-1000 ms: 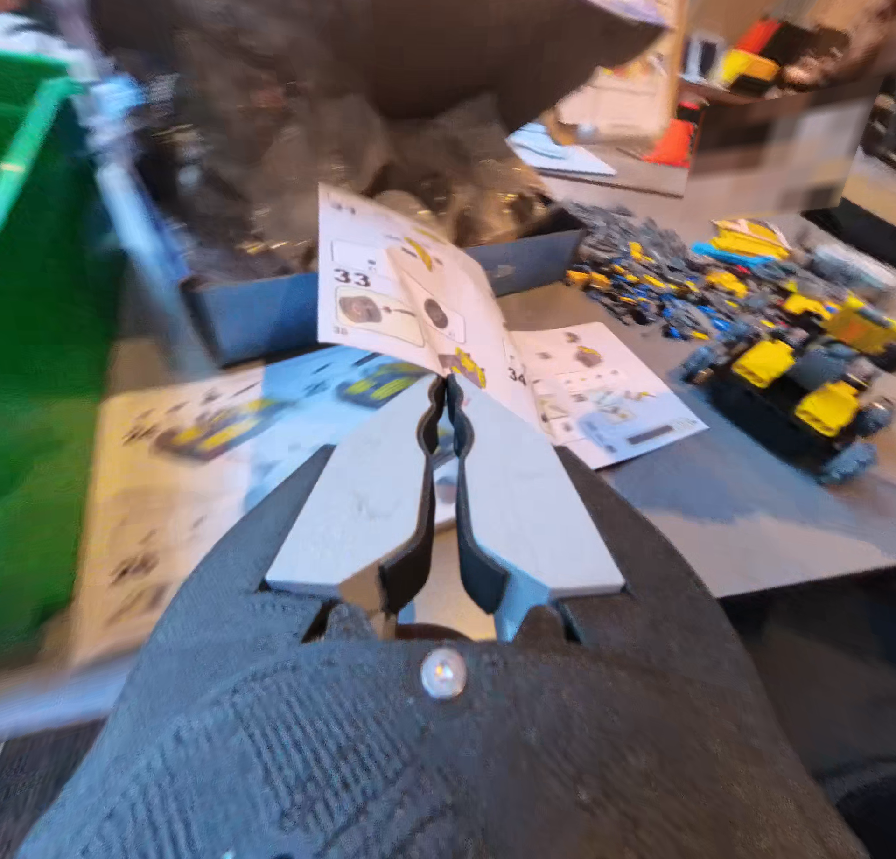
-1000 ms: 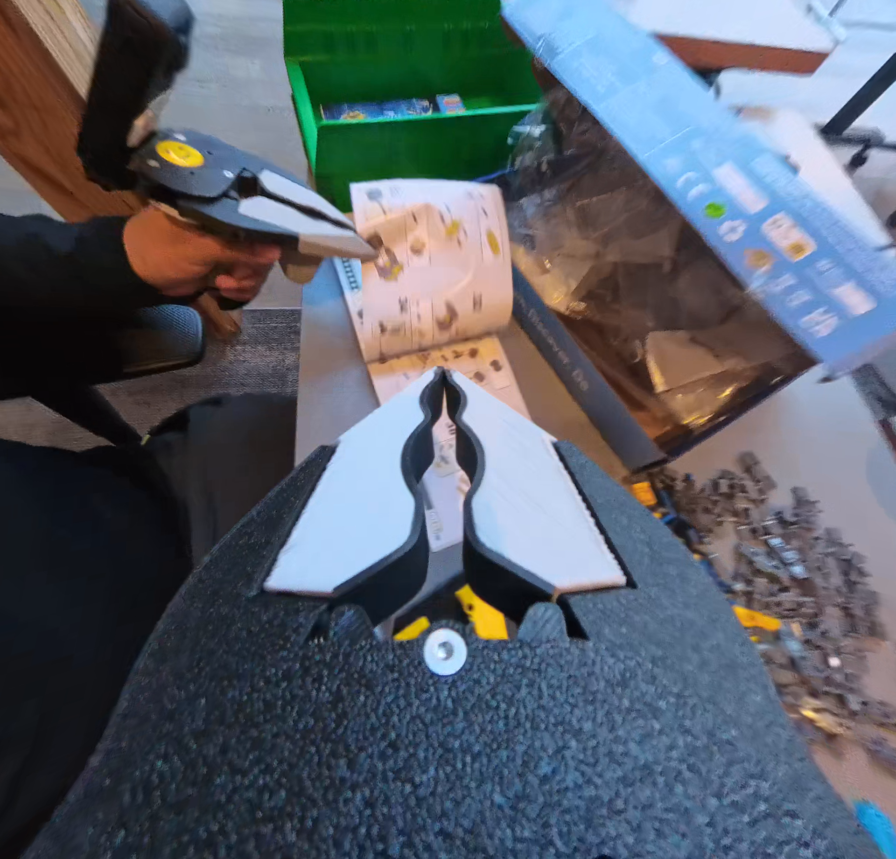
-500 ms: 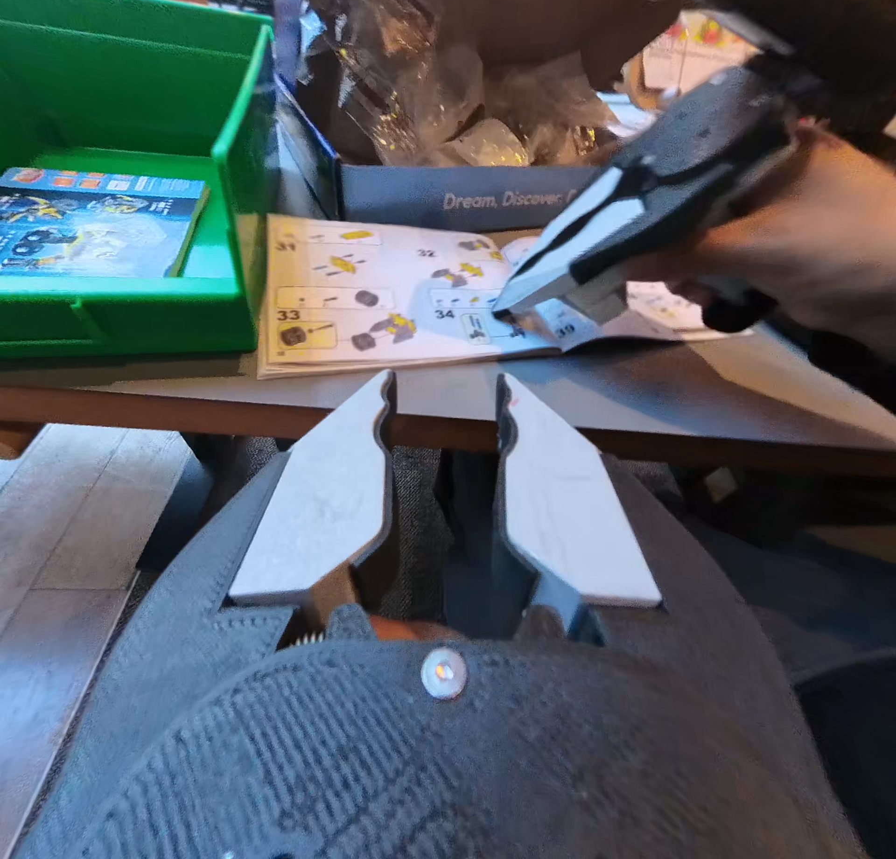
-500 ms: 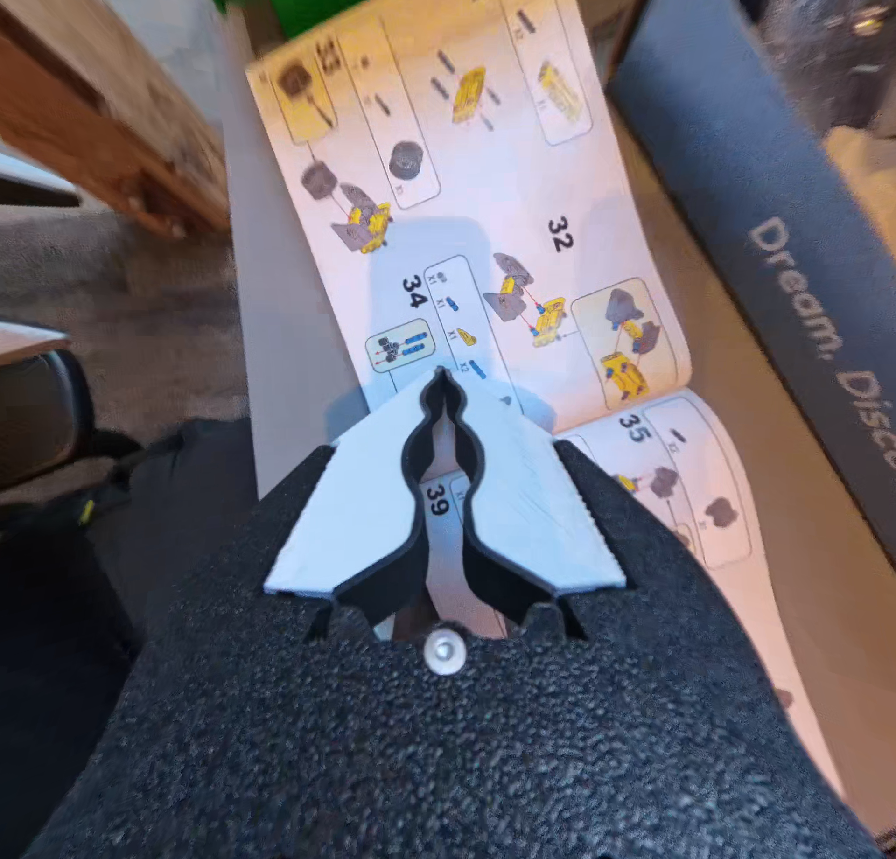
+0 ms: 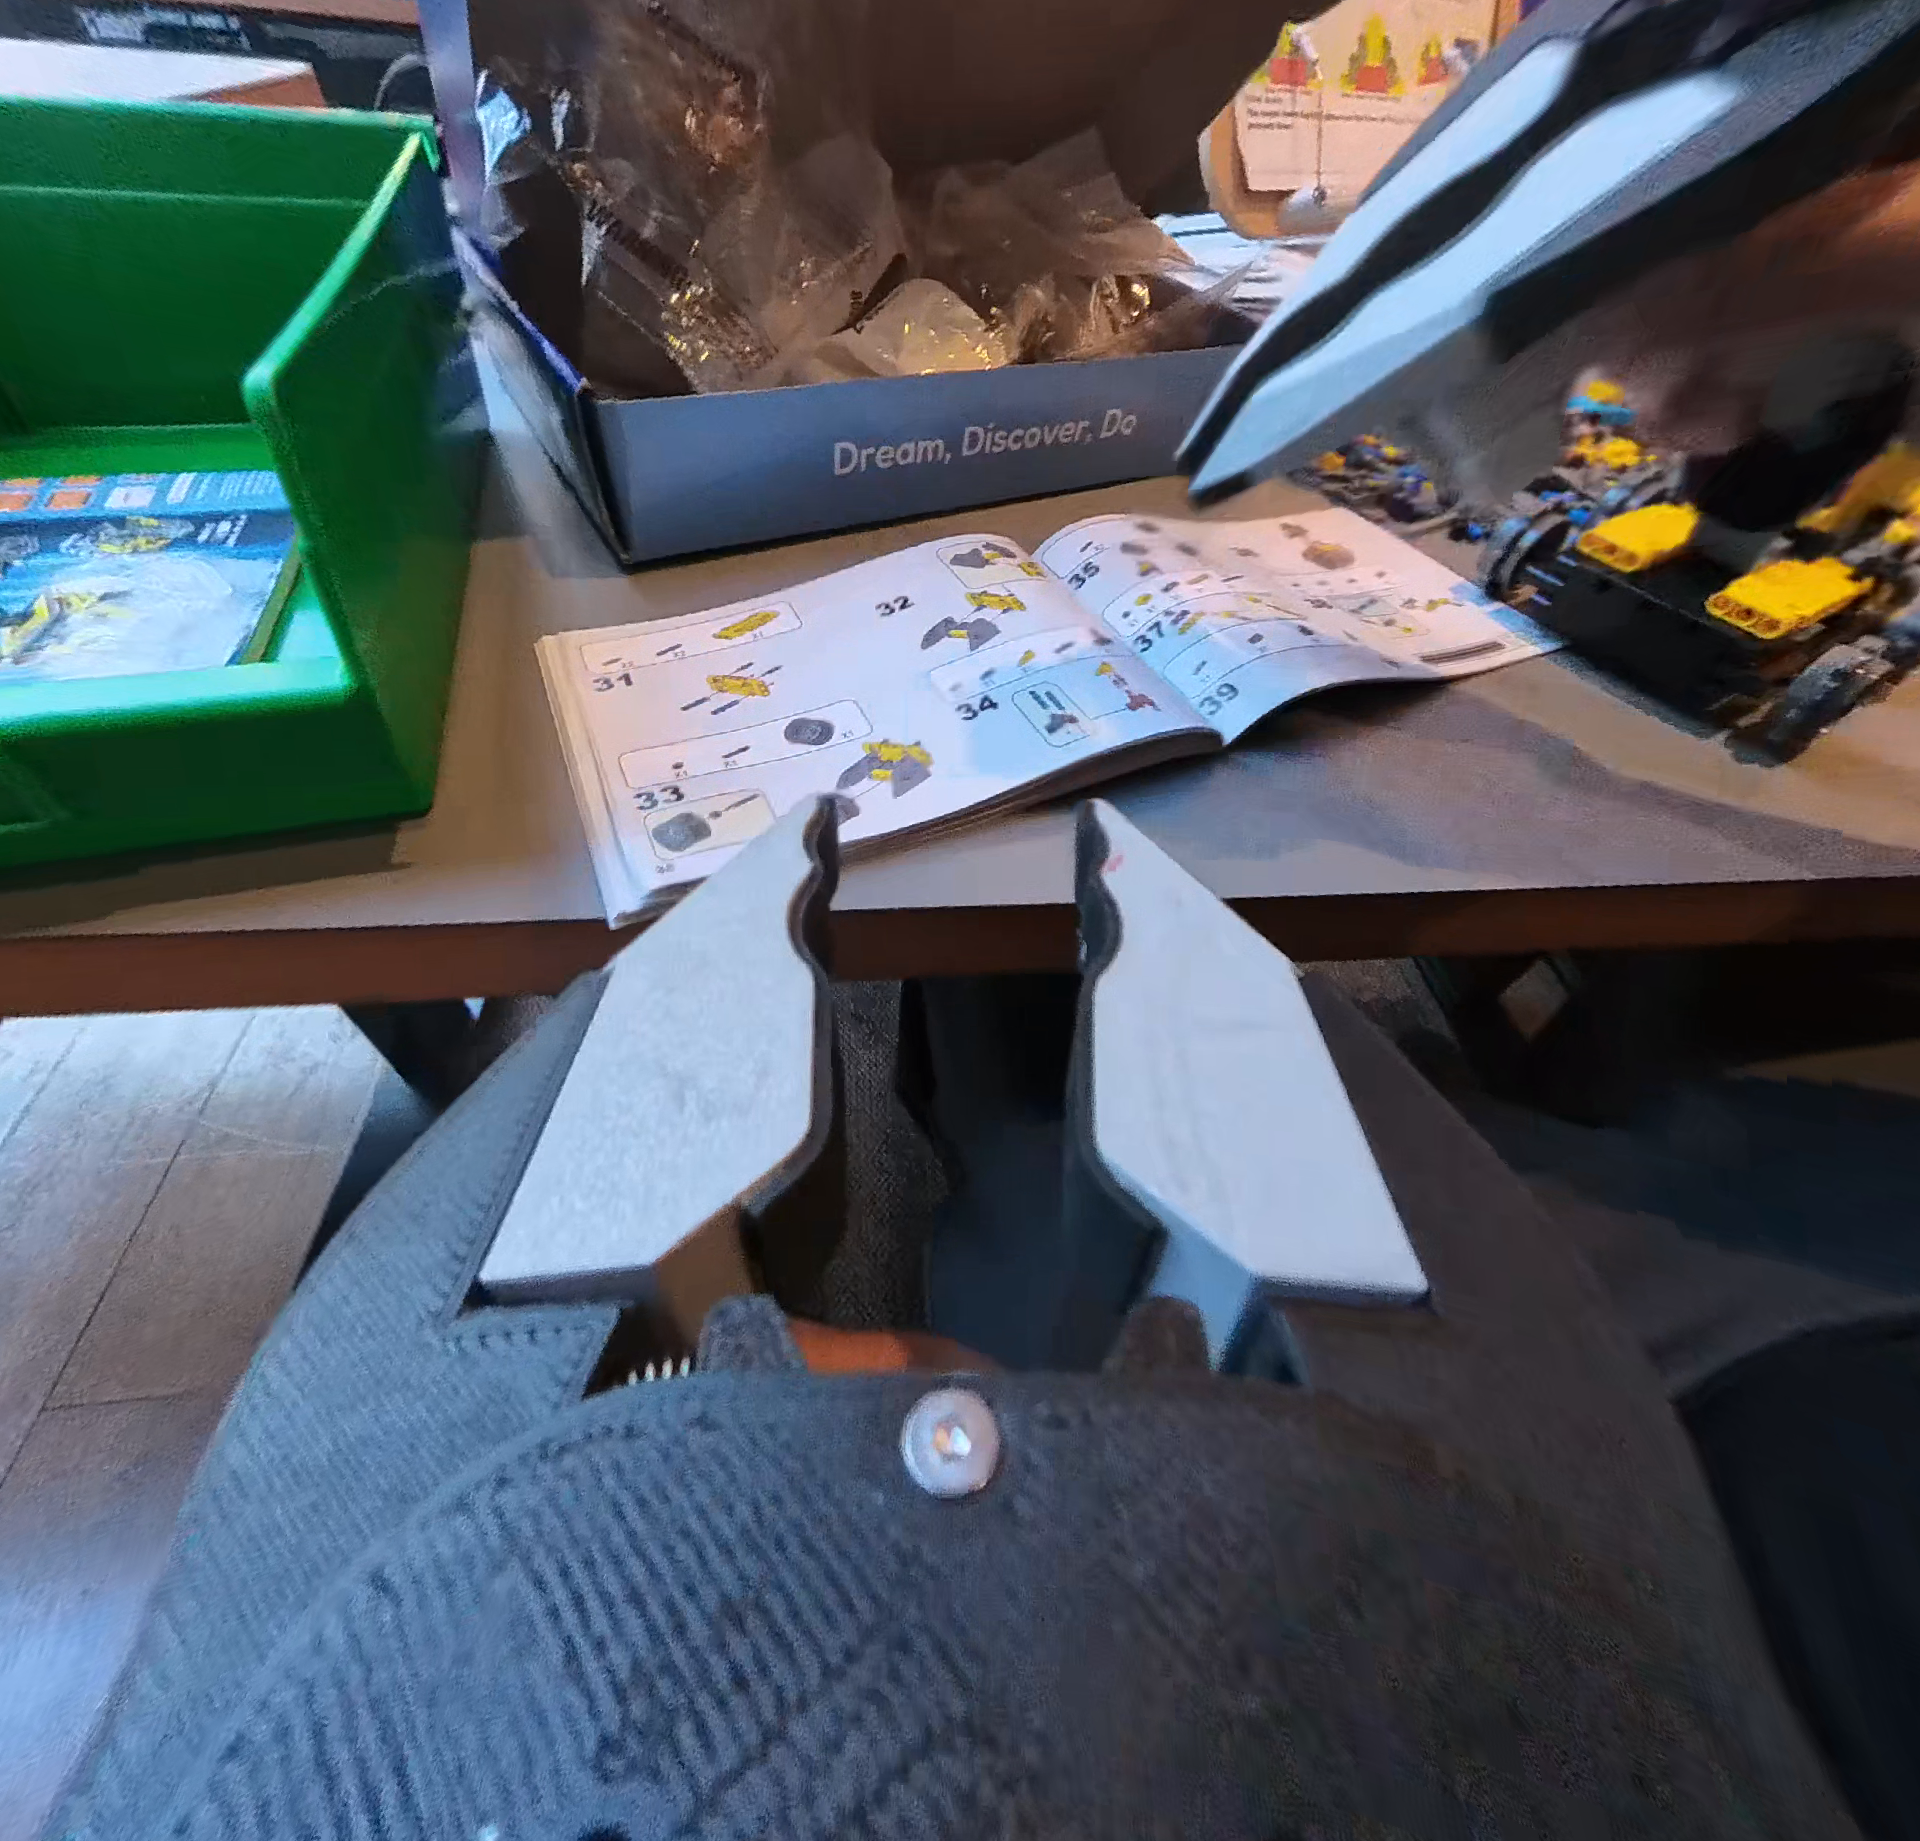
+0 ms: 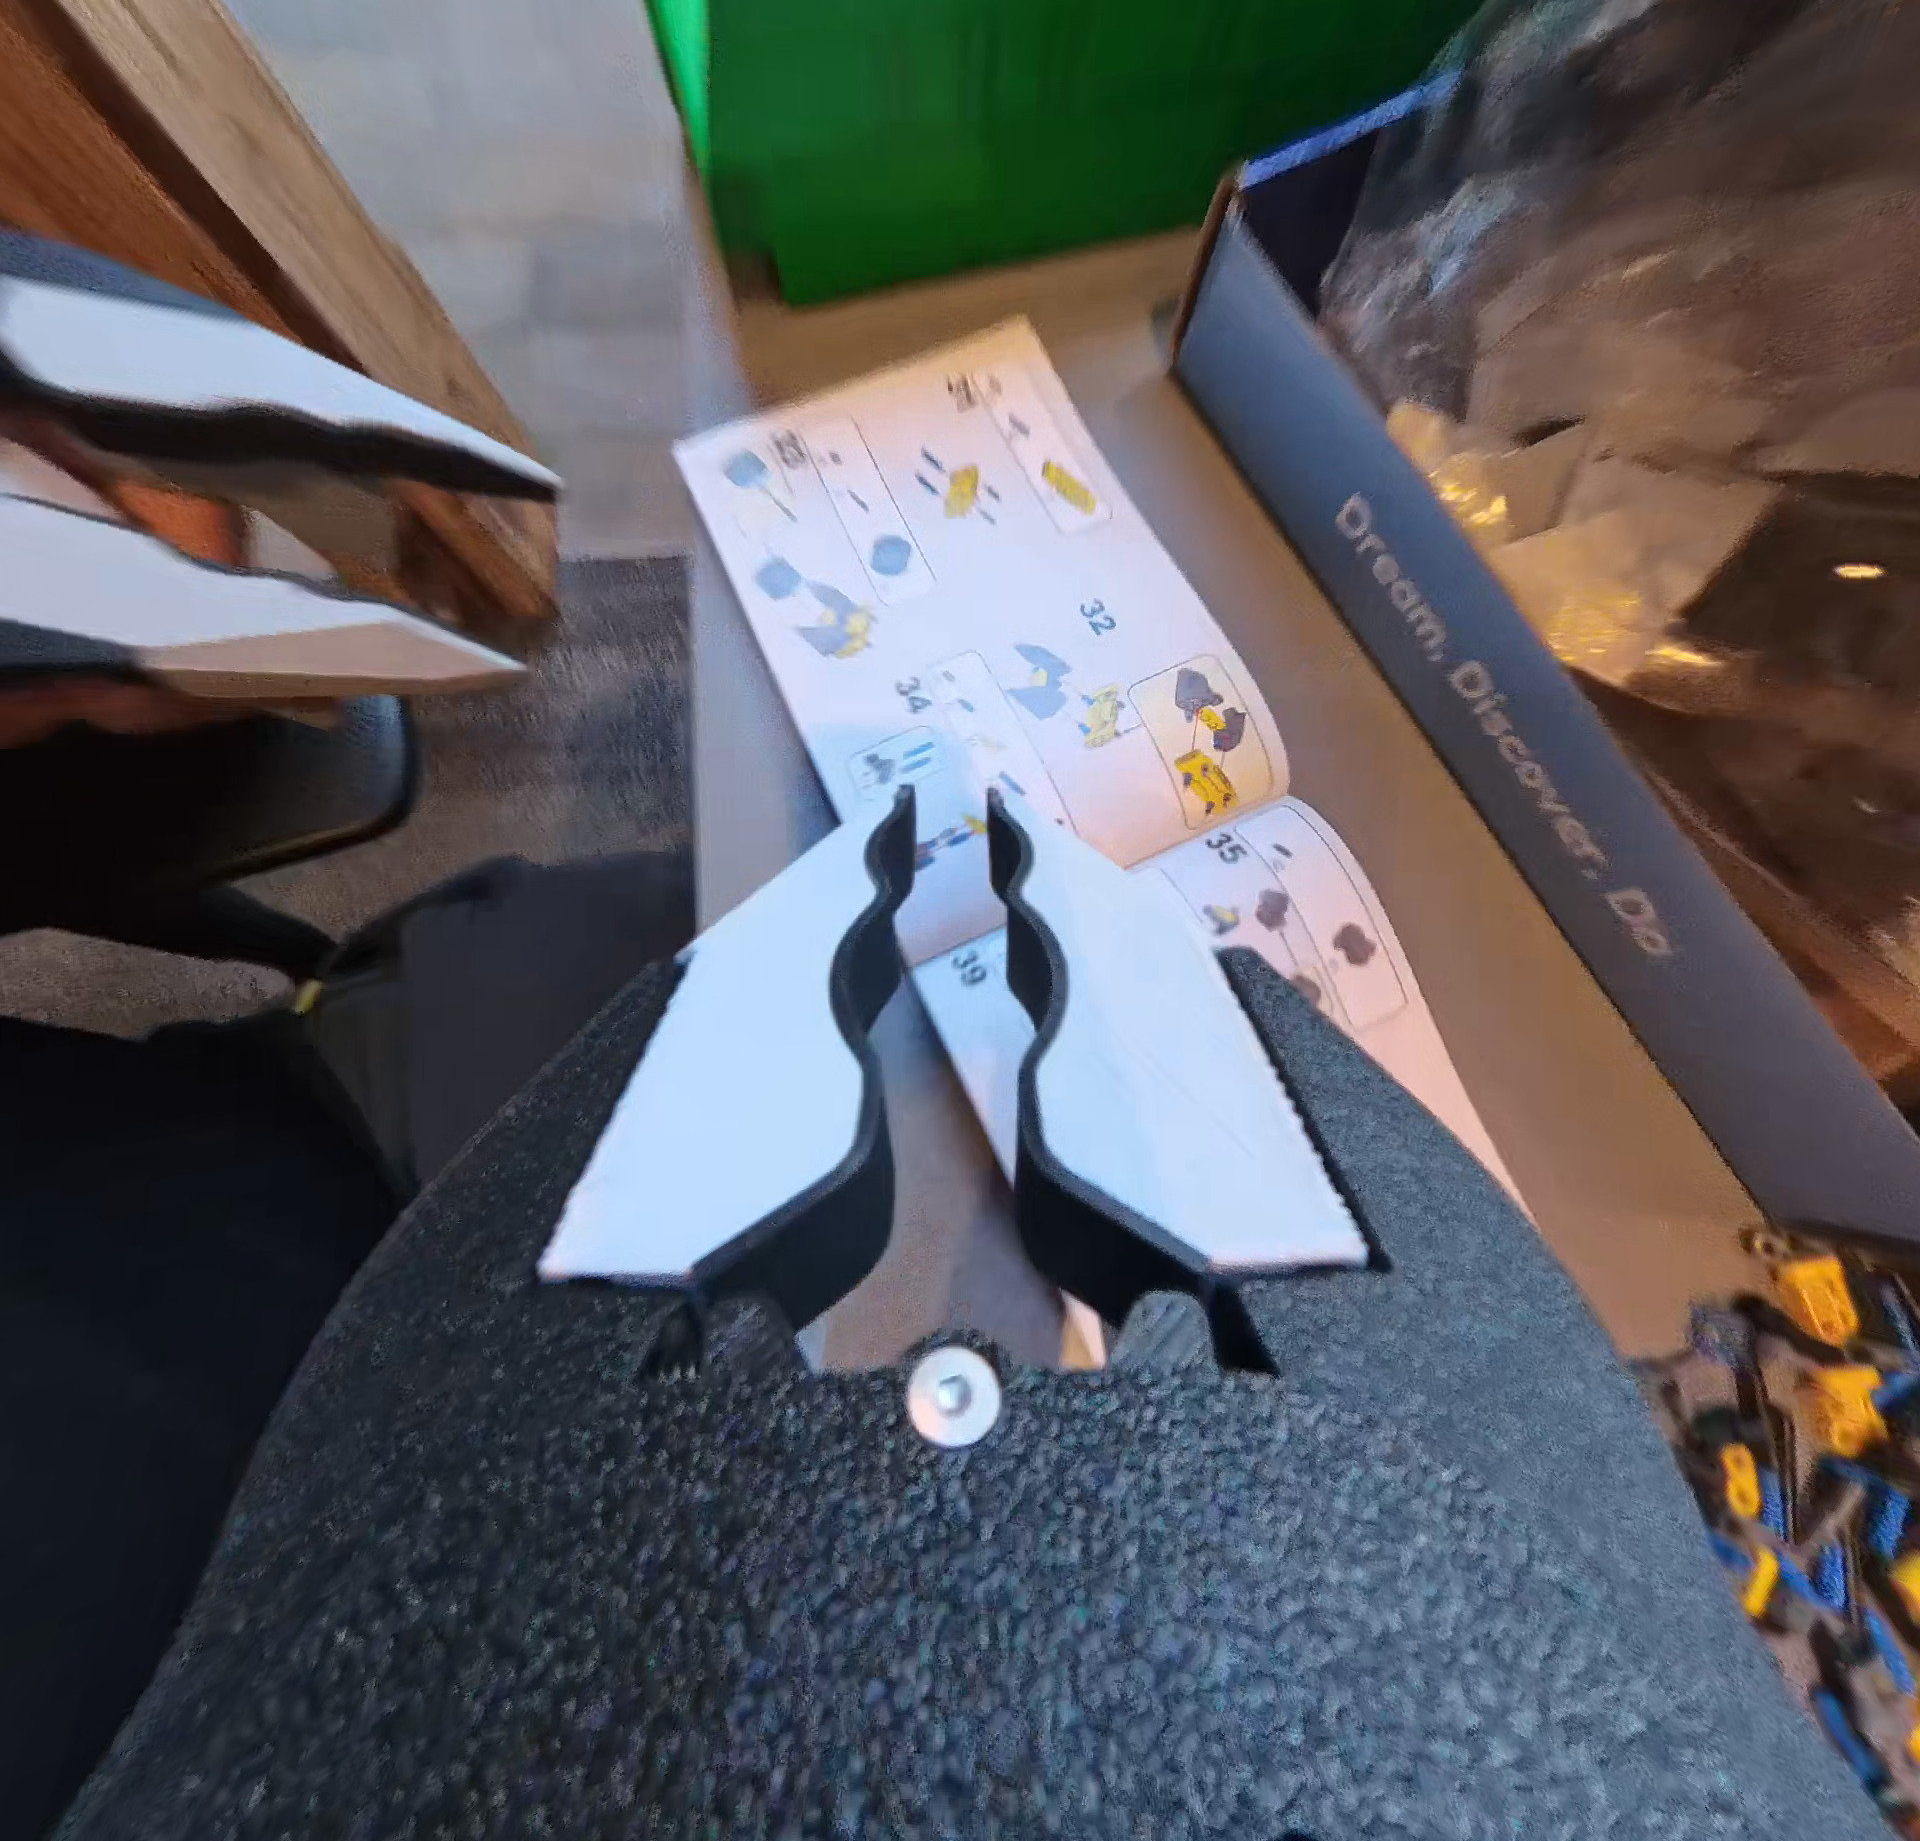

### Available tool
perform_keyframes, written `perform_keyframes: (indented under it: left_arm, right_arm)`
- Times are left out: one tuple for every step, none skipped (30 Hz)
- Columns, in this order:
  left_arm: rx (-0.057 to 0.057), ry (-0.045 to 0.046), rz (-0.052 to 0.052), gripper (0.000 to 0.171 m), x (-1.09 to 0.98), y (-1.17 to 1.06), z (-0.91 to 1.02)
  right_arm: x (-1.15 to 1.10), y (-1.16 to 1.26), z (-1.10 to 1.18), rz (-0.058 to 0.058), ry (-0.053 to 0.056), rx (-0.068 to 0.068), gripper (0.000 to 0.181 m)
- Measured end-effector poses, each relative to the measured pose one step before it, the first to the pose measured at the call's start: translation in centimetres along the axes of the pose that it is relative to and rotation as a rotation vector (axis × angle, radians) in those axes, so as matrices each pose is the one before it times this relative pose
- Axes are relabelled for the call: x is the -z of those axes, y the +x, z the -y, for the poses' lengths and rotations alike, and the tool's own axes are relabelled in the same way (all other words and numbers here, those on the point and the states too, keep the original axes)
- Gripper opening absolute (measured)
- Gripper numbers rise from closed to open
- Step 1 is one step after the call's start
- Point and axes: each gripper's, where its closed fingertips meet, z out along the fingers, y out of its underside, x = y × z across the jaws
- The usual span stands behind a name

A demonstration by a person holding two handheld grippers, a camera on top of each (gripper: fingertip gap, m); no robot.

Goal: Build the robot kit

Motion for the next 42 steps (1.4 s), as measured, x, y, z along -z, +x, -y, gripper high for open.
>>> perform_keyframes:
  left_arm:
    - [-0.0164, 0.01649, -0.0062, 0.045, 0.116, 0.476, 0.227]
    - [-0.0134, 0.01578, -0.0147, 0.045, 0.071, 0.68, 0.247]
    - [-0.0104, 0.01496, -0.0255, 0.046, -0.024, 0.914, 0.255]
    - [-0.0092, 0.01405, -0.0369, 0.048, -0.122, 1.148, 0.246]
    - [-0.0098, 0.01131, -0.0432, 0.05, -0.254, 1.286, 0.186]
    - [-0.0128, 0.00481, -0.0437, 0.054, -0.375, 1.327, 0.062]
    - [-0.0124, 0.0011, -0.0444, 0.057, -0.505, 1.357, -0.042]
    - [-0.0085, -0.00125, -0.0501, 0.058, -0.594, 1.417, -0.132]
    - [-0.0029, -0.00246, -0.058, 0.059, -0.65, 1.498, -0.214]
    - [0.0031, -0.00434, -0.0627, 0.059, -0.676, 1.482, -0.292]
    - [0.0061, -0.01032, -0.0592, 0.059, -0.695, 1.343, -0.426]
    - [-0.0065, -0.02062, -0.0517, 0.06, -0.655, 1.14, -0.387]
    - [-0.0209, -0.01632, -0.0363, 0.06, -0.559, 0.817, -0.111]
    - [-0.0215, 0.01087, -0.0225, 0.059, -0.461, 0.542, 0.277]
    - [-0.0191, 0.01746, -0.0231, 0.057, -0.441, 0.494, 0.289]
    - [-0.016, -0.00149, -0.0263, 0.056, -0.477, 0.492, -0.006]
    - [-0.0143, -0.01784, -0.0263, 0.057, -0.502, 0.467, -0.223]
    - [-0.014, -0.01786, -0.0221, 0.057, -0.483, 0.4, -0.244]
    - [-0.0143, -0.01134, -0.0226, 0.057, -0.435, 0.412, -0.163]
    - [-0.0122, -0.00793, -0.0239, 0.057, -0.403, 0.42, -0.07]
    - [-0.0108, -0.00646, -0.0252, 0.057, -0.395, 0.436, -0.039]
    - [-0.0111, -0.00473, -0.0188, 0.056, -0.374, 0.322, -0.02]
    - [-0.0118, -0.00405, -0.0103, 0.055, -0.368, 0.19, 0.01]
    - [-0.0122, -0.00215, -0.0085, 0.055, -0.38, 0.167, 0.05]
    - [-0.0123, -0.00172, -0.0084, 0.055, -0.377, 0.182, 0.047]
    - [-0.0127, -0.00645, -0.0069, 0.055, -0.404, 0.173, -0.041]
    - [-0.0116, -0.01016, -0.0026, 0.055, -0.393, 0.107, -0.104]
    - [-0.0091, -0.01003, -0.0009, 0.055, -0.336, 0.074, -0.115]
    - [-0.0061, -0.00432, -0.0002, 0.055, -0.262, 0.065, -0.004]
    - [-0.004, -0.00066, -0.0009, 0.055, -0.215, 0.092, 0.048]
    - [-0.0046, -0.00254, -0.0033, 0.054, -0.209, 0.13, 0.036]
    - [-0.006, -0.00574, -0.0009, 0.054, -0.219, 0.113, -0.005]
    - [-0.0062, -0.00782, 0.005, 0.054, -0.236, 0.038, -0.031]
    - [-0.0048, -0.00811, 0.0097, 0.054, -0.247, -0.025, -0.049]
    - [-0.0028, -0.00874, 0.0095, 0.054, -0.234, -0.019, -0.101]
    - [0.0007, -0.01069, 0.0095, 0.053, -0.206, -0.038, -0.157]
    - [0.0054, -0.01019, 0.0098, 0.053, -0.152, -0.054, -0.174]
    - [0.0096, -0.00646, 0.0057, 0.053, -0.11, 0.006, -0.138]
    - [0.0132, -0.00508, 0.0031, 0.053, -0.078, 0.041, -0.148]
    - [0.0137, -0.0053, 0.0015, 0.053, -0.047, 0.049, -0.184]
    - [0.0114, -0.00608, 0.0021, 0.053, -0.035, 0.053, -0.205]
    - [0.0075, -0.00614, 0.0027, 0.053, -0.022, 0.036, -0.198]
  right_arm:
    - [2.138, -0.434, 0.247, 0.0014, 0.0689, -0.0071, 0.014]
    - [2.327, -0.456, 0.128, 0.0, 0.0673, -0.006, 0.014]
    - [2.401, -0.352, -0.056, -0.0062, 0.0558, -0.0036, 0.015]
    - [2.437, -0.125, -0.2, -0.0196, 0.0466, 0.0048, 0.016]
    - [2.478, 0.191, -0.317, -0.0417, 0.0415, 0.0125, 0.017]
    - [2.548, 0.529, -0.503, -0.0622, 0.0326, 0.0133, 0.017]
    - [2.525, 0.783, -0.835, -0.0723, 0.0145, 0.0064, 0.017]
    - [2.443, 1.058, -1.208, -0.0788, -0.0062, -0.0058, 0.017]
    - [2.28, 1.268, -1.531, -0.0801, -0.0197, -0.0172, 0.017]
    - [2.084, 1.445, -1.761, -0.0788, -0.0236, -0.0256, 0.018]
    - [1.9, 1.634, -1.86, -0.0808, -0.0209, -0.0343, 0.02]
    - [1.721, 1.745, -1.84, -0.0783, -0.016, -0.0413, 0.021]
    - [1.503, 1.75, -1.774, -0.0687, -0.015, -0.0434, 0.023]
    - [1.309, 1.759, -1.684, -0.0616, -0.0156, -0.0427, 0.024]
    - [1.131, 1.809, -1.497, -0.0587, -0.0108, -0.0439, 0.025]
    - [0.947, 1.732, -1.266, -0.0504, -0.0065, -0.051, 0.026]
    - [0.748, 1.512, -1.083, -0.0357, -0.0055, -0.0581, 0.031]
    - [0.543, 1.285, -0.95, -0.0251, -0.0073, -0.054, 0.038]
    - [0.355, 1.136, -0.924, -0.0249, -0.0094, -0.0432, 0.042]
    - [0.164, 0.961, -0.947, -0.0228, -0.0124, -0.0337, 0.045]
    - [-0.045, 0.662, -1.012, -0.0133, -0.0178, -0.0273, 0.048]
    - [-0.212, 0.388, -0.994, -0.0052, -0.0212, -0.0189, 0.051]
    - [-0.313, 0.339, -0.925, -0.0086, -0.0213, -0.009, 0.052]
    - [-0.343, 0.319, -0.747, -0.0112, -0.018, -0.0028, 0.054]
    - [-0.389, 0.133, -0.514, 0.0011, -0.0126, -0.0035, 0.055]
    - [-0.41, 0.033, -0.326, 0.0095, -0.011, -0.0072, 0.059]
    - [-0.448, 0.22, -0.295, 0.002, -0.0151, -0.0077, 0.062]
    - [-0.515, 0.397, -0.321, -0.0027, -0.0217, -0.0058, 0.065]
    - [-0.571, 0.294, -0.262, 0.0078, -0.0216, -0.0051, 0.065]
    - [-0.597, 0.242, -0.168, 0.0141, -0.0155, -0.003, 0.065]
    - [-0.609, 0.342, -0.193, 0.0113, -0.0173, 0.0001, 0.063]
    - [-0.612, 0.214, -0.288, 0.0205, -0.0249, 0.0039, 0.055]
    - [-0.555, -0.195, -0.41, 0.0443, -0.0326, 0.0059, 0.041]
    - [-0.418, -0.446, -0.215, 0.0571, -0.0215, -0.0018, 0.034]
    - [-0.228, -0.19, 0.047, 0.0368, -0.0041, -0.0126, 0.032]
    - [-0.112, 0.049, 0.104, 0.0158, 0.002, -0.0099, 0.032]
    - [-0.059, 0.018, 0.069, 0.0091, 0.0009, 0.0008, 0.032]
    - [-0.003, -0.002, 0.031, 0.0048, 0.0001, 0.0089, 0.032]
    - [0.008, -0.008, -0.002, 0.0018, 0.0008, 0.0107, 0.032]
    - [0.014, -0.032, 0.008, 0.0024, 0.0022, 0.0067, 0.032]
    - [0.03, -0.089, 0.044, 0.0045, 0.0051, 0.0027, 0.032]
    - [0.07, -0.105, 0.118, 0.0053, 0.0082, 0.0002, 0.032]
